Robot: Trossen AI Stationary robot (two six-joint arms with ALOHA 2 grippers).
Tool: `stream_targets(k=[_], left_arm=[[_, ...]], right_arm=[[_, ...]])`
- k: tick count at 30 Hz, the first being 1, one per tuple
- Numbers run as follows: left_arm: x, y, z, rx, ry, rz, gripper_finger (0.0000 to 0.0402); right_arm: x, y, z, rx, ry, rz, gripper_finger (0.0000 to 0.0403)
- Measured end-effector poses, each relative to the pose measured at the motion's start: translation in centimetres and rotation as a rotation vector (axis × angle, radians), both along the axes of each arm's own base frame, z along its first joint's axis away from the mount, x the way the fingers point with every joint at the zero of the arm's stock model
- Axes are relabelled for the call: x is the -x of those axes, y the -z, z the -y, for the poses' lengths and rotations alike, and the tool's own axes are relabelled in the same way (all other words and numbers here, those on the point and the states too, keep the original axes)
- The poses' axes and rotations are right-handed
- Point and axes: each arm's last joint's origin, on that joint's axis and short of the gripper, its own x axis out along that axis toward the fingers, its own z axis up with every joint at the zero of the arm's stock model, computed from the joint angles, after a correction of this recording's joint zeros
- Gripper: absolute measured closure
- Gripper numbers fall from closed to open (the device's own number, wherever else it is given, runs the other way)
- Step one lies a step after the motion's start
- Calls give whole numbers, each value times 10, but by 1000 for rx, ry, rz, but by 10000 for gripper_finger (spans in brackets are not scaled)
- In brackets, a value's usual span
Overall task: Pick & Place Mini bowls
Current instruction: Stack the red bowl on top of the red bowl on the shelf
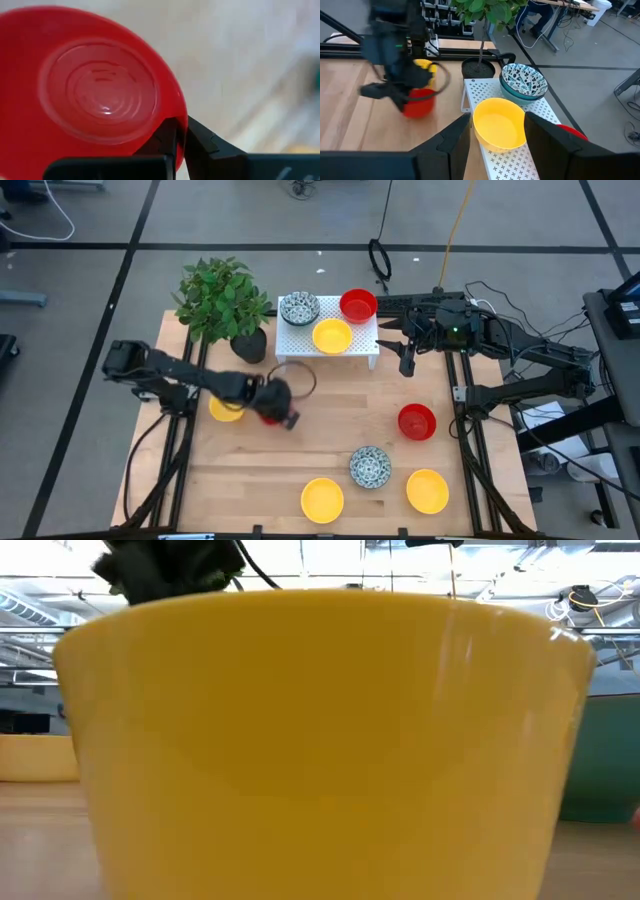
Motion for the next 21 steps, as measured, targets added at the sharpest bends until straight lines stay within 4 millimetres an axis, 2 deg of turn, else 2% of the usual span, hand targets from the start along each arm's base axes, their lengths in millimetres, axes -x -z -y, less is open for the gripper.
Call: stream_targets(k=[4,8,13,21], left_arm=[[-6,-2,-27,-45,-24,51,382],[-16,5,-41,-73,-33,100,381],[-41,19,-41,-62,11,113,380],[-86,8,-32,-147,209,74,380]], right_arm=[[0,0,0,0,0,0,232],[0,0,0,1,0,5,232],[-1,-4,0,10,-1,42,232],[-2,-5,0,12,-1,50,232]])
